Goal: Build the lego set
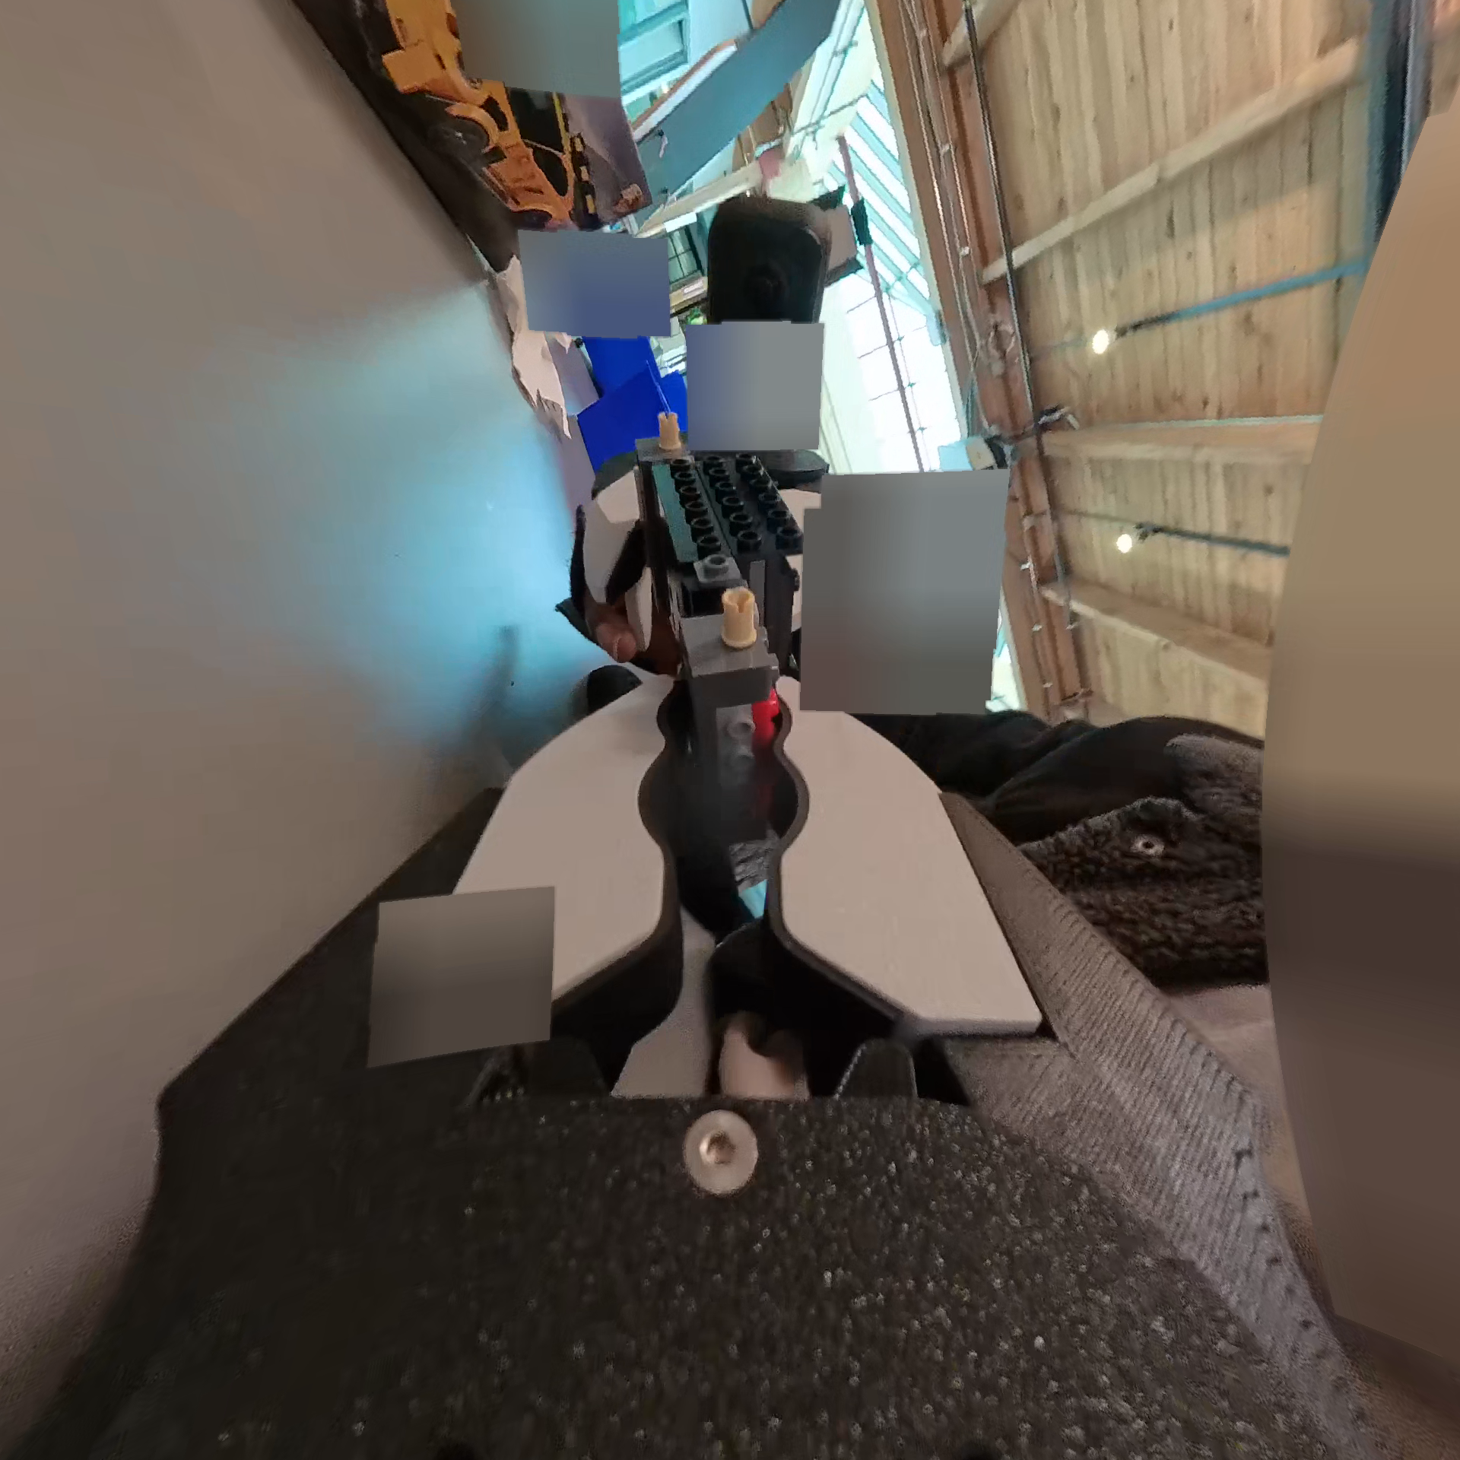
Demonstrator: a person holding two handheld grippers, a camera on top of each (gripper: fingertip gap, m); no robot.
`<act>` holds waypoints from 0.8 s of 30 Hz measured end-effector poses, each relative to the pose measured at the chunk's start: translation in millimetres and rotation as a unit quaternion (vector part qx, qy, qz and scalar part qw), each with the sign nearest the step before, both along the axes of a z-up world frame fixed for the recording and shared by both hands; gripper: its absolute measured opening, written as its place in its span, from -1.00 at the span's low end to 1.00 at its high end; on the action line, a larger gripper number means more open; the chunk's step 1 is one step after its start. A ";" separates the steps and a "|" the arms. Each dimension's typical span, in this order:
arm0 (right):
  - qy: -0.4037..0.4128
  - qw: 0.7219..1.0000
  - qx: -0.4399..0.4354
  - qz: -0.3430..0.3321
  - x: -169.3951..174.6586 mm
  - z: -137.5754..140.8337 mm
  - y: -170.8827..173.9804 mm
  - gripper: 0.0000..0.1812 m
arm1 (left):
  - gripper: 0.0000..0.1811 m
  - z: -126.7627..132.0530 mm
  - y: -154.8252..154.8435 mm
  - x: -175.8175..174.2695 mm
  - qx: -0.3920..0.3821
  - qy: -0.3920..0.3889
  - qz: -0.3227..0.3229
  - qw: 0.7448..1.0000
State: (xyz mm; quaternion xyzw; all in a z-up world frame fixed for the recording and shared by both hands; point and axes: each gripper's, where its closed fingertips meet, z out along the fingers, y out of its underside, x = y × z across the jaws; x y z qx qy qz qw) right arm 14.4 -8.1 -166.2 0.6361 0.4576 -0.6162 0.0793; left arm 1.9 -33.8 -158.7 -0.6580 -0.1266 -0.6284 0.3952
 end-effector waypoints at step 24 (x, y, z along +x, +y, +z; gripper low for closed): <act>0.087 0.994 0.058 0.041 22.1 12.6 -14.6 -0.58 | -0.81 4.6 -16.9 20.6 0.098 0.181 -0.058 0.977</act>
